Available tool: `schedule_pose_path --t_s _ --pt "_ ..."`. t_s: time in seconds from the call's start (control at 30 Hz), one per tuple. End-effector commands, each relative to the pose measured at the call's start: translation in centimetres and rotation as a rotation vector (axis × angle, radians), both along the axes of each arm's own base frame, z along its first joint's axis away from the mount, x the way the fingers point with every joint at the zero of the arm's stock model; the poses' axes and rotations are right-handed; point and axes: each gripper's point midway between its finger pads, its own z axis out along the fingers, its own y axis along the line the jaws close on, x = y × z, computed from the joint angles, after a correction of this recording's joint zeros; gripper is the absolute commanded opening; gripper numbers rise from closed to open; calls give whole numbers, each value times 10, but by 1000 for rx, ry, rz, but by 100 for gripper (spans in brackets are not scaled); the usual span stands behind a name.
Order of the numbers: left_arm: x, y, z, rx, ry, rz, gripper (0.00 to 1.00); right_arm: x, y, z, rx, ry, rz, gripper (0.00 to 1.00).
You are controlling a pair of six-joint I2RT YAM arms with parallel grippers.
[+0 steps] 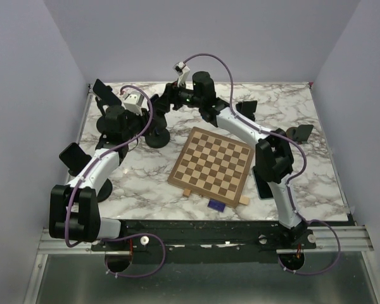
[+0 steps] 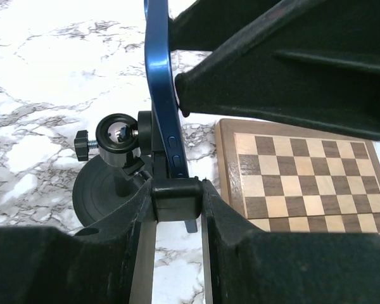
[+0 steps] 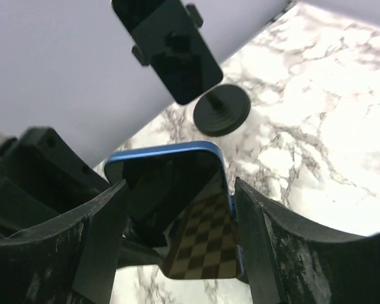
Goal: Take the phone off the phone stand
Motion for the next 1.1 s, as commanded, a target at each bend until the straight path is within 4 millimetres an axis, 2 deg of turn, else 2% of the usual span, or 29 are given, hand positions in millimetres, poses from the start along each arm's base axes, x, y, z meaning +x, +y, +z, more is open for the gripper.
schedule_pose_path --t_s 0.0,0.17,0.33,0.43,0.5,0.57,0.63,0.67,0.7,0.77,0.8,0.87,1.07 --pt "-6 -13 5 -24 4 -44 0 8 13 7 -118 -93 -230 79" --pt "-5 -13 4 -24 8 -43 0 3 15 6 -147 -118 -293 93" --pt "-5 -13 4 -23 7 -43 0 -1 22 -3 -190 -148 -290 93" --pt "-5 -13 4 -24 8 -37 0 4 24 -11 -231 -164 -329 91" --pt "-4 -13 3 -26 10 -36 0 2 25 -20 -257 -150 -332 84" --pt "-4 -13 4 -27 11 -36 0 2 28 -22 -251 -146 -325 60" --pt "-6 -14 4 -27 12 -44 0 2 29 -22 -250 -151 -313 26" --pt "-7 -15 4 -26 13 -52 0 -1 31 -23 -251 -159 -294 6" --pt "-9 -17 4 -28 10 -70 0 -3 31 -25 -258 -175 -263 1" --pt "-11 -19 3 -25 8 -89 0 -20 42 -19 -213 -236 -95 1" --pt "-10 -19 2 -21 10 -89 0 -39 49 -15 -167 -270 59 1" --pt "-10 -19 1 -16 14 -92 0 -57 52 -11 -112 -303 195 1" --pt "-10 -15 0 13 9 -82 1 -67 58 2 -54 -247 350 1"
